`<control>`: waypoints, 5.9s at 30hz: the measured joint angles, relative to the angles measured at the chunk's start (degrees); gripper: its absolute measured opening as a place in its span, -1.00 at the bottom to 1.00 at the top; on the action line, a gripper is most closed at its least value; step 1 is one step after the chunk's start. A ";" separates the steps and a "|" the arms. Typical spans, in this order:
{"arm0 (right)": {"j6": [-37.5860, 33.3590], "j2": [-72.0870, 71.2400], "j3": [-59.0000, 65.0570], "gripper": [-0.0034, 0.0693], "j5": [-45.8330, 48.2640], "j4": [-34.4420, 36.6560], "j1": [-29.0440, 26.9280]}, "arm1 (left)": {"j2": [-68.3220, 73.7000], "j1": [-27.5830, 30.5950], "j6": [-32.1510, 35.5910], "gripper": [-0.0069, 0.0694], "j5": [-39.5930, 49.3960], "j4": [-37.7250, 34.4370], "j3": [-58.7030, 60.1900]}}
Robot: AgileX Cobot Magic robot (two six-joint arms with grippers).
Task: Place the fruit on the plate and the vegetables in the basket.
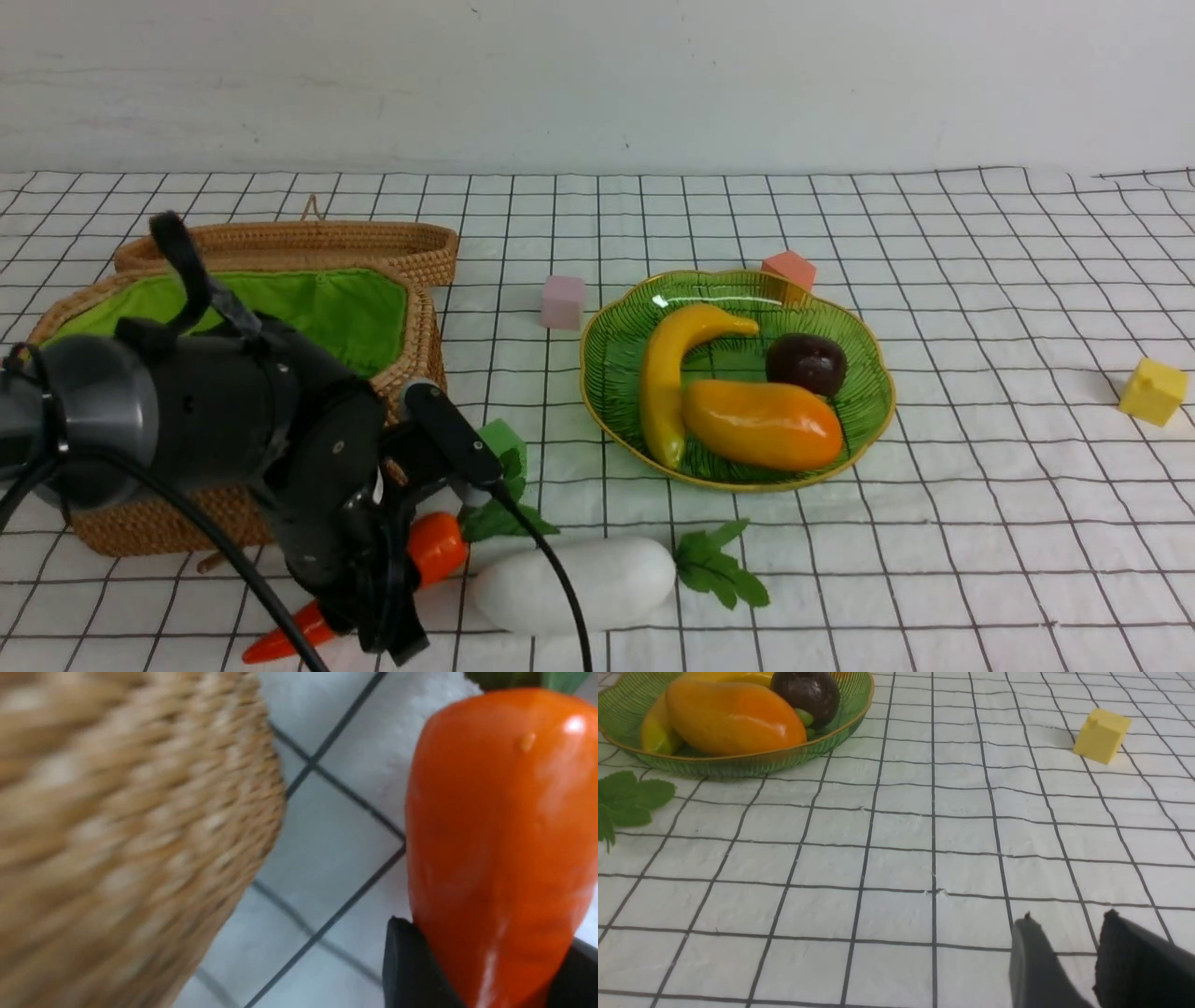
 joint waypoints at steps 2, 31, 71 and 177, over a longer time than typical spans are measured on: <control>0.00 0.00 0.00 -0.27 0.00 0.00 0.00 | -2.53 0.00 -0.32 -0.09 3.17 1.20 -1.65; 0.00 0.00 0.00 -0.25 0.00 0.00 0.00 | -11.64 15.90 -17.05 0.37 -12.68 32.89 -4.72; 0.00 0.00 0.00 -0.25 0.00 0.00 0.00 | 14.93 -12.94 7.35 0.63 -0.44 -12.98 -16.57; 0.05 0.00 0.00 -0.25 -0.01 0.00 0.00 | -96.91 24.63 -28.98 -0.84 -18.67 -14.85 57.76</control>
